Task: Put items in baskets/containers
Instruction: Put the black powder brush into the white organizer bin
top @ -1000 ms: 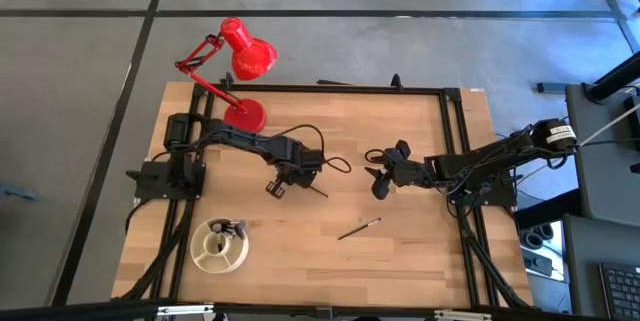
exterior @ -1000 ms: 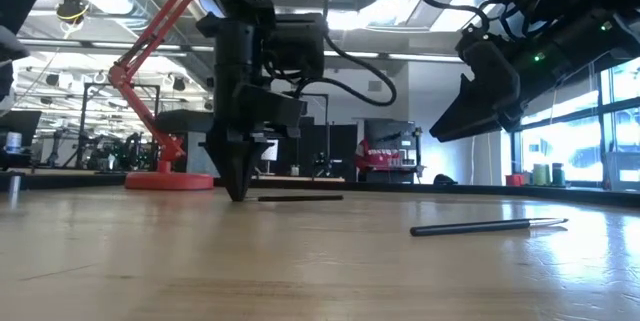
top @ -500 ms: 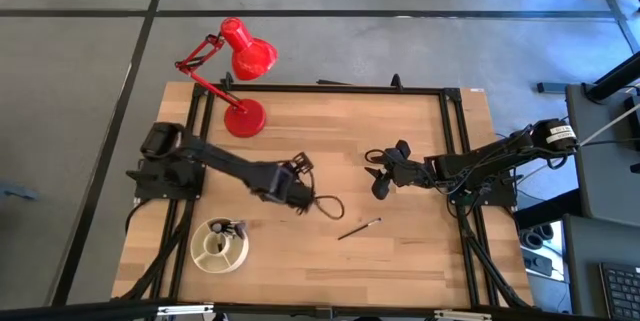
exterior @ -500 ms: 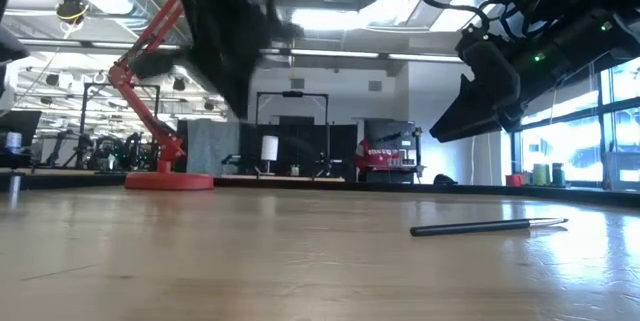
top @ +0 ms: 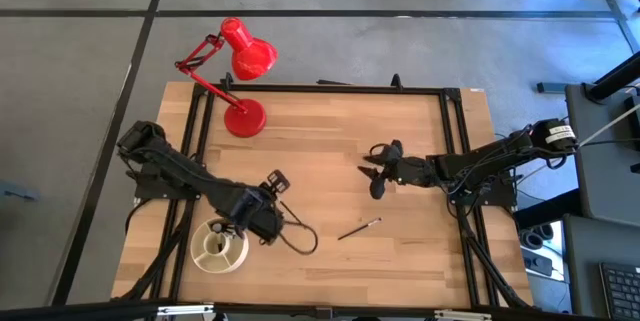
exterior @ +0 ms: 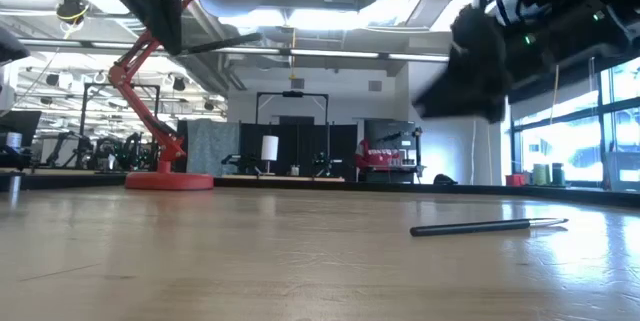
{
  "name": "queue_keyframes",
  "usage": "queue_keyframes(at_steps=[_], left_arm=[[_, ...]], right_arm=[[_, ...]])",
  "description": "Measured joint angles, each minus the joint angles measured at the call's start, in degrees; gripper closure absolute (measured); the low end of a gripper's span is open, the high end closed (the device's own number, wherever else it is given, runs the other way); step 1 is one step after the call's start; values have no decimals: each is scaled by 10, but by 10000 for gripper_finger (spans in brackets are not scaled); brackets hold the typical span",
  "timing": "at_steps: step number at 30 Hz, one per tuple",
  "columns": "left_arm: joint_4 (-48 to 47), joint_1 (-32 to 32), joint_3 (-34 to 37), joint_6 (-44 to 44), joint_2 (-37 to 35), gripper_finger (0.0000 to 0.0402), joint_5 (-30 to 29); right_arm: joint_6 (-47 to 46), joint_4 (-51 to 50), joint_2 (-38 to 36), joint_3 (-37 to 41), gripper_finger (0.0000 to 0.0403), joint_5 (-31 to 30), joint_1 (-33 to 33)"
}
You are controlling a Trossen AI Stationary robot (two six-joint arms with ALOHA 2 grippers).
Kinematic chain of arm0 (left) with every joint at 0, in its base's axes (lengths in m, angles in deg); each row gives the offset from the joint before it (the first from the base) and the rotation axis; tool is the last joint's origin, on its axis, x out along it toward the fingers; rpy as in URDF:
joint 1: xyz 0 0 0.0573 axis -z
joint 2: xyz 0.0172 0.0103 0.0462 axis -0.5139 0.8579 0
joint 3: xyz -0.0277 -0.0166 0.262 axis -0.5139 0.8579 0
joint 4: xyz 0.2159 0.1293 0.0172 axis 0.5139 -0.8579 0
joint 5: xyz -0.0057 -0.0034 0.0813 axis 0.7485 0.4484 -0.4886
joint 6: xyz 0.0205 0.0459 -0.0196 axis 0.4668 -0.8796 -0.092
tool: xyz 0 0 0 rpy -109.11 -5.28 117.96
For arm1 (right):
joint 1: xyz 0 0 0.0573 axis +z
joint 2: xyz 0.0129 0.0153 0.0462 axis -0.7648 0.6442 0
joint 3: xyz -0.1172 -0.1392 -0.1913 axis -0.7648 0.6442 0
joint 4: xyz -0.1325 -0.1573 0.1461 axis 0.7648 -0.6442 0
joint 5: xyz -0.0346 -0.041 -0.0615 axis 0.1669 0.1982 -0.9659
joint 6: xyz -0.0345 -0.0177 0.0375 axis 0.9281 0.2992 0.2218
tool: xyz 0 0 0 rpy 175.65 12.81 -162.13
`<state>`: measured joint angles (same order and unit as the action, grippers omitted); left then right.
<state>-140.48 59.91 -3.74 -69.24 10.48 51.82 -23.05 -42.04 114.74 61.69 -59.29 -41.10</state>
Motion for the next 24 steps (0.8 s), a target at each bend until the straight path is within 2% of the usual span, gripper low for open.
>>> queue_keyframes(at_steps=[2, 6, 9, 14, 18, 22, 24], left_arm=[[28, 7, 0, -51, 10, 398, -31], [96, 5, 0, -161, 41, 398, -92], [148, 0, 0, -248, 69, 398, -111], [215, -13, 0, -350, 99, 398, -145], [262, -28, 0, -385, 103, 398, -147], [291, -38, 0, -419, 103, 398, -156], [298, -41, 0, -423, 102, 398, -157]], right_arm=[[9, 78, 15, 0, 221, 64, -1], [10, 248, 76, -1, 221, 231, -13], [-20, 311, 142, -15, 221, 323, -23], [-64, 317, 269, -72, 221, 407, -27], [-97, 372, 358, -126, 221, 486, -26], [-129, 406, 412, -164, 221, 556, -26], [-136, 408, 426, -180, 221, 573, -26]])
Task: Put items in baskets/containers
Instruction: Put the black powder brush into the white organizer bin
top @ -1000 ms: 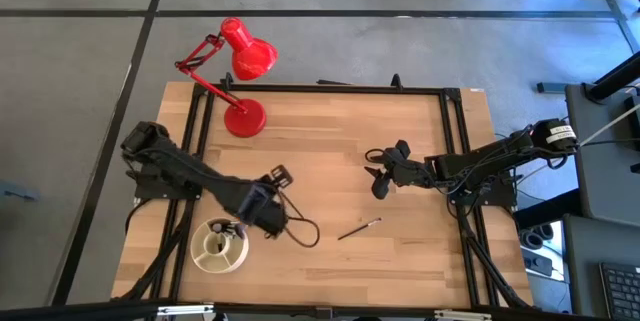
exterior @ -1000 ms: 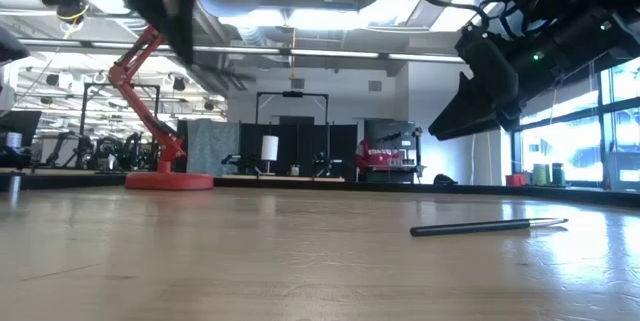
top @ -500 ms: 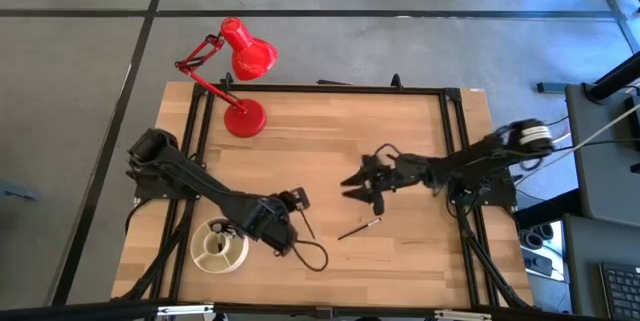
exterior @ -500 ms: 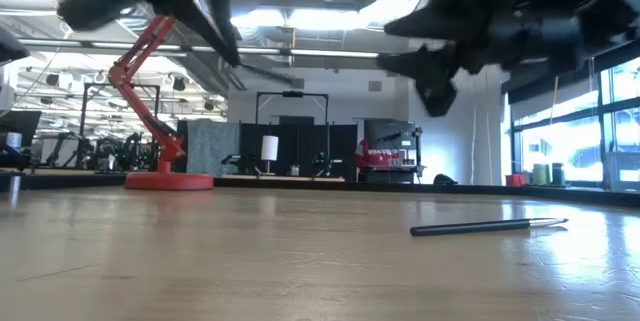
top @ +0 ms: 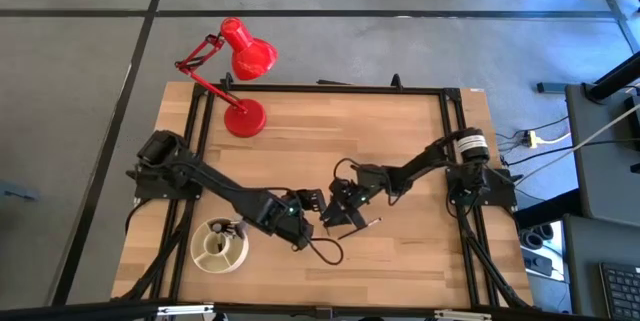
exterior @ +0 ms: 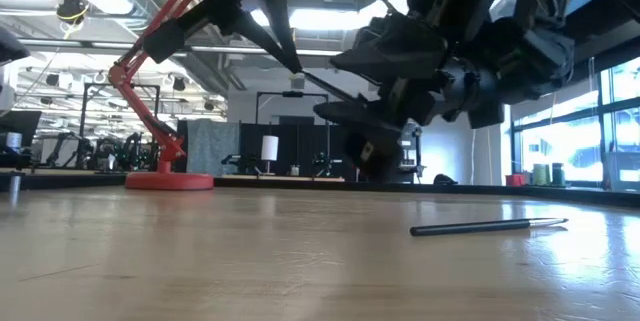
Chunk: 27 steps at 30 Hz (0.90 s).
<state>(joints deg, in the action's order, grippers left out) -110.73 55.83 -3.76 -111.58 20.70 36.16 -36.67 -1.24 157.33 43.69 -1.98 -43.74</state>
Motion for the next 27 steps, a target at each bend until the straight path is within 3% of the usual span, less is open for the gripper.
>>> queue_keyframes(at_steps=[7, 10, 14, 16, 20, 27], left_arm=[[-1, -5, 0, 6, 0, 398, 4], [-3, -4, 0, 22, 0, 398, 5], [-1, -4, 0, 50, 0, 398, 5], [0, -6, -2, 70, -2, 398, 4], [4, -11, -1, 188, -2, 393, 4], [8, -15, 0, 447, -1, 354, 19]], right_arm=[[4, -1, 13, -19, 237, 5, 0], [0, -3, 13, -19, 280, 1, -3], [1, -23, 13, -19, 370, -5, -9], [14, -29, 15, -17, 384, -12, -12], [37, -47, 13, -17, 379, -46, -11], [76, -37, -4, 21, 380, -199, -15]])
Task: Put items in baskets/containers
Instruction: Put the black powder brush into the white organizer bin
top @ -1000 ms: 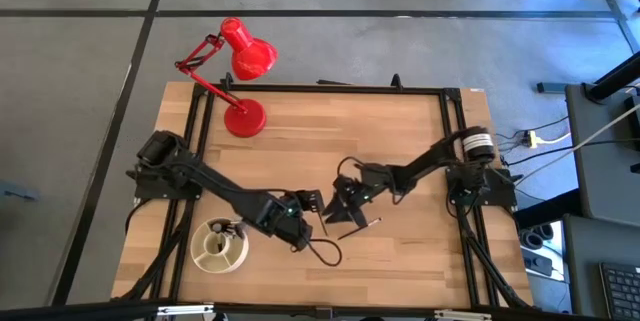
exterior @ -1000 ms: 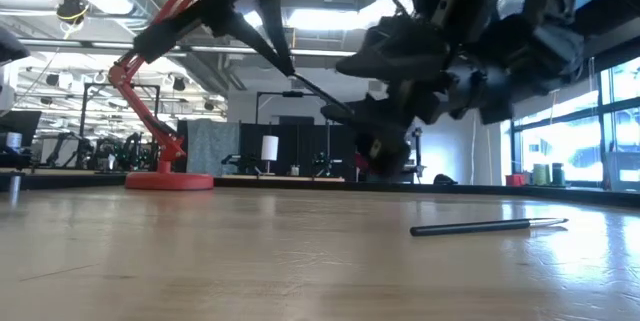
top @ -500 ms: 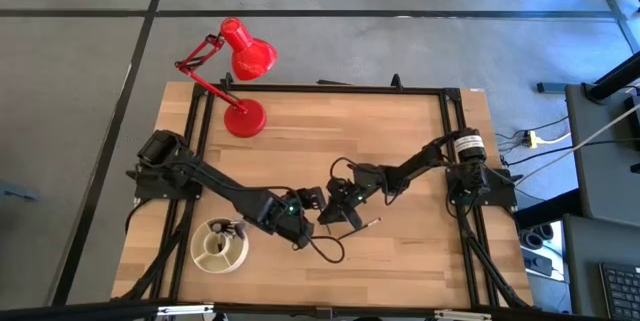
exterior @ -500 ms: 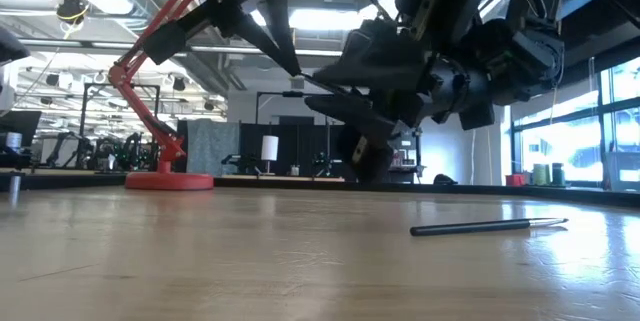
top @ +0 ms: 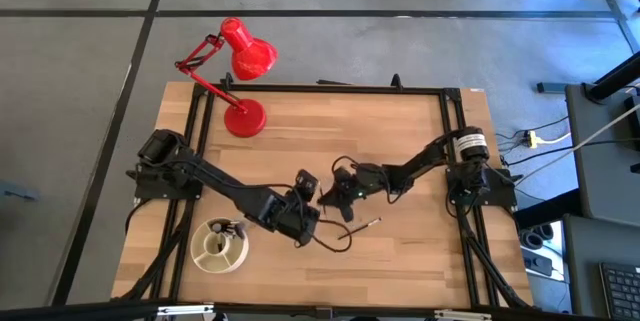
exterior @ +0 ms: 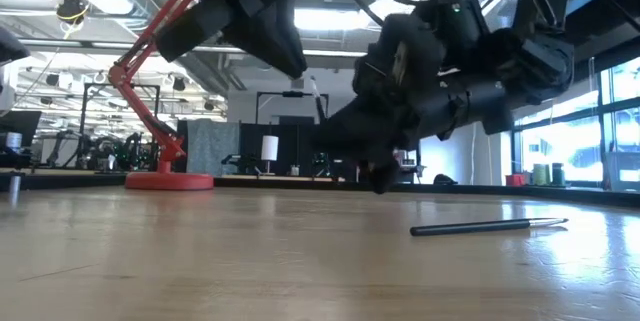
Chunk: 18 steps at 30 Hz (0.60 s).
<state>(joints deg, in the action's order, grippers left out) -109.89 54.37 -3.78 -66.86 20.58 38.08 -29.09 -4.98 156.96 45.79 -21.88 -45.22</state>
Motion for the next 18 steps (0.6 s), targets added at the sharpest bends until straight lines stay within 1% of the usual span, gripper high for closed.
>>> queue_keyframes(at_steps=[5, 9, 11, 14, 16, 18], left_arm=[[-25, -26, 0, 178, -10, 314, 48], [-20, -66, 1, 303, -15, 291, 107], [-16, -82, 1, 311, -15, 283, 129], [24, -99, 28, 286, -22, 279, 136], [75, -117, 67, 278, -42, 279, 157], [154, -138, 116, 278, -74, 279, 185]], right_arm=[[31, 7, -32, 41, 376, -72, -16], [99, 11, -48, 65, 384, -139, -14], [143, 27, -48, 73, 382, -187, -4], [192, 36, -48, 82, 376, -252, 12], [215, 48, -48, 86, 377, -278, 23], [227, 64, -48, 91, 381, -288, 31]])
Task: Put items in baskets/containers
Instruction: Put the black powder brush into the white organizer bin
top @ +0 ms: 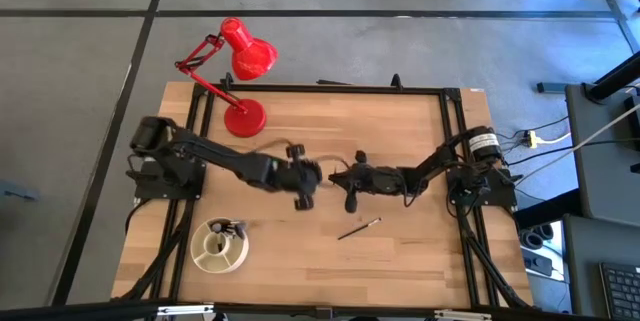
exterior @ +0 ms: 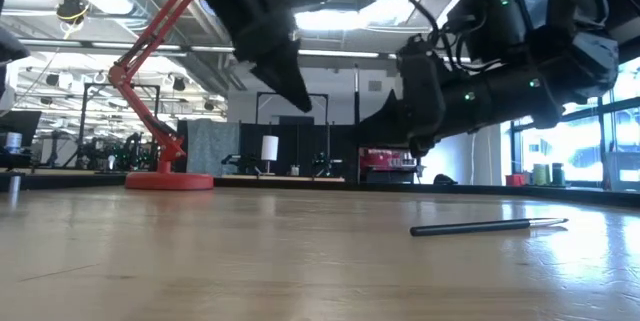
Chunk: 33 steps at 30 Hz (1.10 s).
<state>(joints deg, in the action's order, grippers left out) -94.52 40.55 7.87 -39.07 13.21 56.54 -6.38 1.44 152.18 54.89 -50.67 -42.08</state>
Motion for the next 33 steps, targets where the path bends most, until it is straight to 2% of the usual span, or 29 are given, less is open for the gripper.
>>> queue_keyframes(at_steps=[2, 6, 8, 10, 18, 23, 28, 33], left_arm=[[98, -18, 60, 3, -37, 279, 31], [399, -36, 180, 3, -103, 279, 113], [537, -39, 228, 3, -120, 279, 124], [603, -40, 254, -8, -124, 281, 125], [641, -40, 262, -44, -75, 293, 145], [692, -40, 261, -57, -44, 272, 137], [692, -43, 261, -57, -39, 255, 130], [694, -46, 261, -51, -39, 268, 130]], right_arm=[[4, 9, 0, 0, 383, -5, 8], [15, 23, 0, 0, 378, -18, 19], [18, 22, 0, 0, 377, -36, 23], [29, 23, 0, 0, 380, -39, 23], [34, 23, 0, -2, 377, -39, 23], [41, 23, 0, -6, 380, -39, 23], [40, 22, 0, -6, 378, -39, 23], [42, 18, 0, -6, 379, -39, 24]])
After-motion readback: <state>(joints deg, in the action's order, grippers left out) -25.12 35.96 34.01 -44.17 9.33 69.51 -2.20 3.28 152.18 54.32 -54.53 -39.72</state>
